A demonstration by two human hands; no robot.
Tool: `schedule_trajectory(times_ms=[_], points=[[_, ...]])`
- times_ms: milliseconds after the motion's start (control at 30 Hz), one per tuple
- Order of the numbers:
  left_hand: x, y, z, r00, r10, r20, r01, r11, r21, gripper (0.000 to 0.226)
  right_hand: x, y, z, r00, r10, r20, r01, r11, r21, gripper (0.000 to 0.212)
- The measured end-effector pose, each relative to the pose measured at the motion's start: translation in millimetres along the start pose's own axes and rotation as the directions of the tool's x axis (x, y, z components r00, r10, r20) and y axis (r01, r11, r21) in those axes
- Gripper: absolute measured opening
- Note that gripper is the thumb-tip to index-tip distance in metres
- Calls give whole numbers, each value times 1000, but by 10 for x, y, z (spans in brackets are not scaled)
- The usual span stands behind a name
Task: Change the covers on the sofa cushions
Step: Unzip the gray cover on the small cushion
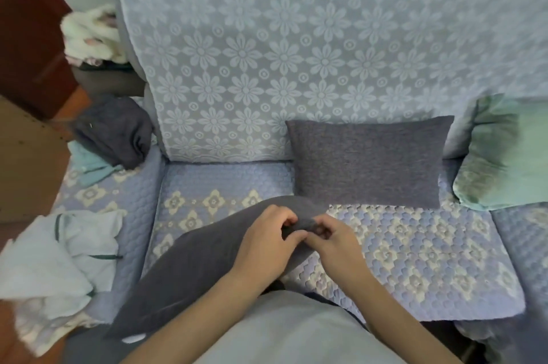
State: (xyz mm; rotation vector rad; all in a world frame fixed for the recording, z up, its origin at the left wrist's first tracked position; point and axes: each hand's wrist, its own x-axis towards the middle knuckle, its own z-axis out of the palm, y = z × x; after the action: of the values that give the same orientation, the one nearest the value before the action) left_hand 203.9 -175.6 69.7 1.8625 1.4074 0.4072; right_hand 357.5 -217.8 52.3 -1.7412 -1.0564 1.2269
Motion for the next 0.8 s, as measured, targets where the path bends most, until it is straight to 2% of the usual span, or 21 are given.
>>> schedule_trajectory(times_ms=[133, 300, 433, 500, 633, 700, 800], points=[[-236, -110, -249, 988, 18, -153, -15, 1000, 21, 16, -8, -257, 178, 999, -29, 15, 29, 1000, -9, 10], [-336, -151, -595, 992, -24, -126, 41, 990, 134, 20, -34, -516, 415, 999, -40, -2, 40, 999, -26, 10], [-479, -94, -756, 984, 3, -179, 35, 977, 210, 23, -60, -699, 556, 999, -45, -14, 44, 997, -57, 10], [-514, -123, -818, 980, -102, -171, 125, 983, 133, 27, -73, -783, 627, 999, -33, -9, 32, 995, -94, 11], [-425, -188, -926, 940, -338, -39, 323, 922, -215, 28, -66, -906, 705, 999, -50, -16, 43, 958, -282, 14], [-401, -196, -920, 923, -383, -27, 348, 864, -365, 25, -53, -980, 743, 996, -74, 49, 87, 905, -416, 14], [-384, -249, -868, 915, -395, -86, 326, 846, -422, 28, -30, -1066, 825, 981, -81, 175, 162, 835, -526, 18]])
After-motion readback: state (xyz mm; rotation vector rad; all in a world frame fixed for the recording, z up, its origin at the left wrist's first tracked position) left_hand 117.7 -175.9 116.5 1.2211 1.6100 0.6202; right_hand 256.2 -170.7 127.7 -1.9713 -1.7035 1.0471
